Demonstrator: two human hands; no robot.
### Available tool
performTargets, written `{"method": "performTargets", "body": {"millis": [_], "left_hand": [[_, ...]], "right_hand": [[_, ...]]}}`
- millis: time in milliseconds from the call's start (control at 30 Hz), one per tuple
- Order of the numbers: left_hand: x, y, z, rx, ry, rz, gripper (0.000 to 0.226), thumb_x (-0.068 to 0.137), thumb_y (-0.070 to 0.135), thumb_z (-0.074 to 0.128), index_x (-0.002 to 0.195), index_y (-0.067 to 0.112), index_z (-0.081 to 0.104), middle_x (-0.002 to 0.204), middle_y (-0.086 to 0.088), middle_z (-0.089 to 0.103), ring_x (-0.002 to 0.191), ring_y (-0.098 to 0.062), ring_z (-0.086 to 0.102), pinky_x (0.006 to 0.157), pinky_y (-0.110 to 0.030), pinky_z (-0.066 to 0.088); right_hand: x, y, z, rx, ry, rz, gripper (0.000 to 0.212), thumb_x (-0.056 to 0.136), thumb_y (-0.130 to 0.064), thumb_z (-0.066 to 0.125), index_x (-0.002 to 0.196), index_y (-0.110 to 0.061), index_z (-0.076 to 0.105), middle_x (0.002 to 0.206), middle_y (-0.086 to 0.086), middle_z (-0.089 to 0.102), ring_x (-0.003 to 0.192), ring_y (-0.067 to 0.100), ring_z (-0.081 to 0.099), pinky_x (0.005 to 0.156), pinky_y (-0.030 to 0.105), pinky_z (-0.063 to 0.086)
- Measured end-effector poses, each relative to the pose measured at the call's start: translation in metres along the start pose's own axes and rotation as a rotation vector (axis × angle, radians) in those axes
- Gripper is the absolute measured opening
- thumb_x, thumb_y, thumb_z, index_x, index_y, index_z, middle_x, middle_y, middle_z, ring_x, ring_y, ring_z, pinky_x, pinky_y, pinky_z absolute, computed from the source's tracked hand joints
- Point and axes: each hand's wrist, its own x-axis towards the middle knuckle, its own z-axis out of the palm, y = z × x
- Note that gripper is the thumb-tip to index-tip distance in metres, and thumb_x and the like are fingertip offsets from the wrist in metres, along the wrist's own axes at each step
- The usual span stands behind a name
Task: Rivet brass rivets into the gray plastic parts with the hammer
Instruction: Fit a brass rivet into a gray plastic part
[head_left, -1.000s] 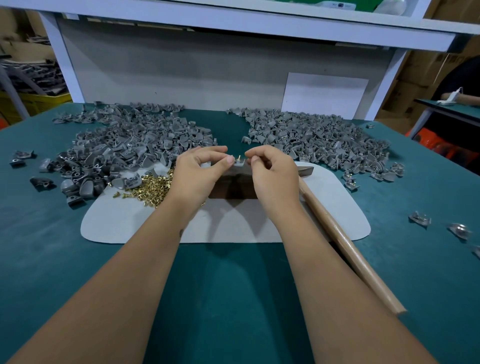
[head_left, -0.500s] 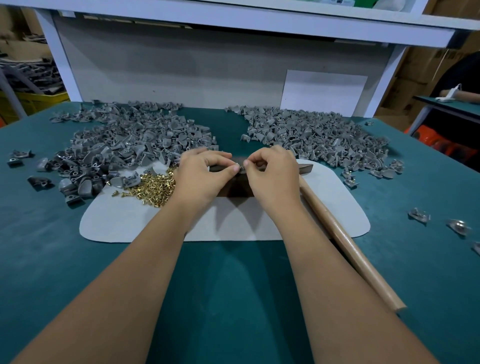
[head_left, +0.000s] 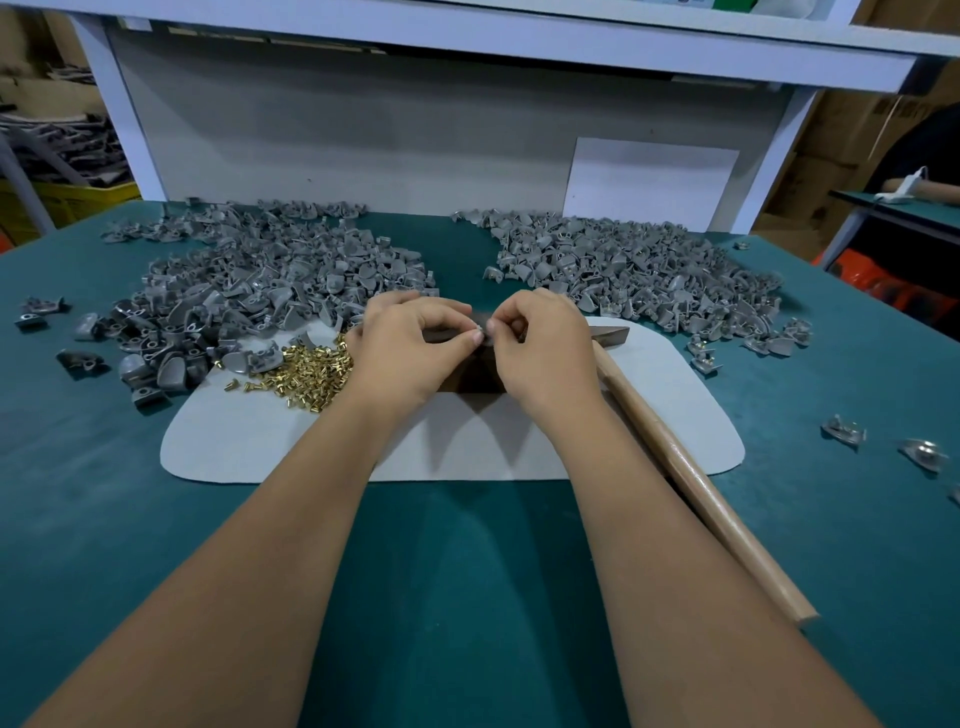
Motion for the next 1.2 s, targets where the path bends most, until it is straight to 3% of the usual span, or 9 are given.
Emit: {"method": "performTargets", "body": {"millis": [167,333,500,667,833,967,1200], "left_hand": [[-0.001,0.000,0.000,-0.033,-0.024,-0.017,0.031,0.084,0.028,0.074,0.068,0.051,0.061,0.094,0.039,0.056,0.133,-0.009,0.037,0.114,-0.051,0.022],[0.000,-0.002,0.000,-0.080,-0.045,-0.016,0.030,0.085,0.026,0.075,0.070,0.049,0.063,0.101,0.029,0.062,0.134,-0.013,0.038,0.116,-0.051,0.021],[-0.002,-0.001,-0.003,-0.091,-0.058,-0.049,0.025,0.084,0.028,0.075,0.073,0.047,0.065,0.105,0.024,0.064,0.136,-0.014,0.037,0.116,-0.052,0.020],[-0.004,0.002,-0.003,-0.053,-0.068,-0.056,0.020,0.086,0.033,0.073,0.074,0.046,0.065,0.105,0.033,0.061,0.137,-0.009,0.033,0.116,-0.051,0.017],[-0.002,0.003,-0.002,-0.013,-0.065,-0.074,0.010,0.089,0.033,0.070,0.081,0.039,0.069,0.118,0.030,0.060,0.141,-0.008,0.024,0.106,-0.037,0.010],[-0.002,0.001,-0.001,0.012,-0.067,-0.069,0.011,0.089,0.034,0.069,0.080,0.040,0.069,0.117,0.031,0.060,0.141,-0.006,0.023,0.100,-0.032,0.008],[-0.002,0.000,0.000,0.020,-0.056,-0.071,0.007,0.089,0.036,0.069,0.083,0.038,0.070,0.119,0.029,0.062,0.140,-0.006,0.024,0.096,-0.030,0.007]], "right_hand": [[0.000,-0.004,0.002,-0.063,0.009,-0.043,0.011,0.085,-0.007,0.060,0.075,-0.010,0.061,0.079,-0.003,0.051,0.083,0.014,0.039,0.067,0.023,0.022],[0.000,-0.007,0.001,-0.086,-0.029,-0.005,0.016,0.087,-0.007,0.057,0.073,-0.015,0.056,0.081,-0.004,0.050,0.085,0.014,0.038,0.065,0.024,0.021],[-0.008,-0.006,0.002,-0.032,0.011,0.009,0.011,0.088,-0.009,0.058,0.078,-0.010,0.062,0.083,0.001,0.057,0.088,0.019,0.044,0.071,0.026,0.030],[-0.012,-0.001,0.002,0.073,0.032,0.005,0.013,0.090,-0.010,0.057,0.083,-0.009,0.068,0.087,0.004,0.063,0.091,0.020,0.049,0.078,0.027,0.035],[-0.009,0.000,-0.001,0.364,0.177,0.229,0.025,0.093,-0.007,0.044,0.102,-0.016,0.067,0.099,0.000,0.065,0.095,0.017,0.057,0.085,0.032,0.046],[-0.007,0.003,-0.004,0.462,0.186,0.323,0.030,0.090,-0.003,0.043,0.095,-0.024,0.065,0.086,-0.009,0.063,0.075,0.008,0.053,0.071,0.023,0.041],[-0.007,0.002,-0.007,0.491,0.159,0.347,0.028,0.091,-0.005,0.046,0.092,-0.025,0.066,0.090,-0.007,0.066,0.087,0.008,0.058,0.077,0.021,0.044]]}}
